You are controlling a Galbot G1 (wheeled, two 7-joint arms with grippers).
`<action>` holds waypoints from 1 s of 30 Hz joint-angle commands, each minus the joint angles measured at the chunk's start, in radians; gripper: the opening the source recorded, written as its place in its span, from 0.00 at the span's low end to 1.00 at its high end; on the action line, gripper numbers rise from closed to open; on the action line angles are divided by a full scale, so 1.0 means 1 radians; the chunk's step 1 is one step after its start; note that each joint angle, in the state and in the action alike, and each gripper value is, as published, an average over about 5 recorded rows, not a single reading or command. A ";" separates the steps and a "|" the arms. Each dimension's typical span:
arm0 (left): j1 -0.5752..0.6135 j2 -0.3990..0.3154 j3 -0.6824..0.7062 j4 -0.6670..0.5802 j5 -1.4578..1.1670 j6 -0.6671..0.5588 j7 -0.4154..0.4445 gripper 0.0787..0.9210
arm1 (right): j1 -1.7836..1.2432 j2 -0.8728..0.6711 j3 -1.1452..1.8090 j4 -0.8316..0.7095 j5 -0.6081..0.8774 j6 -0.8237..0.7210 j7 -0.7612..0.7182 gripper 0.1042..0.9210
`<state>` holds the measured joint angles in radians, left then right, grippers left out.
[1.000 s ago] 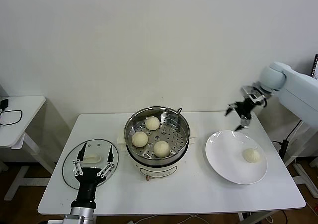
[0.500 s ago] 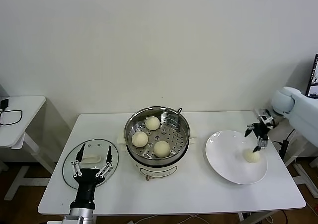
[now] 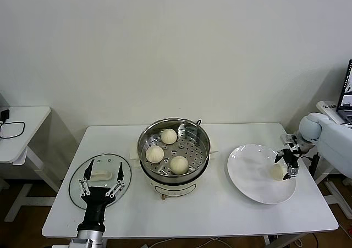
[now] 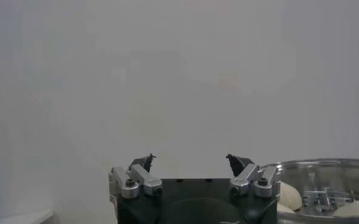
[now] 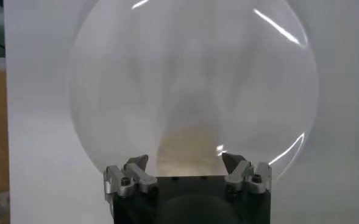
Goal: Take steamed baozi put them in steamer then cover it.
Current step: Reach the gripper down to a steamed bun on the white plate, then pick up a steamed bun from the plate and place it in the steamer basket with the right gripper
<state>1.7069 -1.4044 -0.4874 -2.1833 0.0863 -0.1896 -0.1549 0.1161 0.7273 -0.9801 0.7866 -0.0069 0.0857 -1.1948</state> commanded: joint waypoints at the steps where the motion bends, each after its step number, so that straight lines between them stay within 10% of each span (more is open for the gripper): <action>1: -0.001 0.000 -0.001 0.002 0.000 0.000 0.000 0.88 | -0.047 0.018 0.030 -0.032 -0.031 0.004 0.037 0.88; 20: -0.004 0.005 0.008 0.000 0.000 -0.001 -0.001 0.88 | 0.142 0.011 -0.049 0.079 -0.008 0.008 -0.052 0.70; 30: -0.005 0.010 0.010 -0.007 0.001 0.001 -0.001 0.88 | 0.547 0.159 -0.306 0.275 0.339 -0.089 -0.142 0.69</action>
<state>1.7013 -1.3954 -0.4767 -2.1861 0.0863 -0.1901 -0.1564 0.3395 0.7794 -1.1029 0.9058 0.0822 0.0643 -1.2644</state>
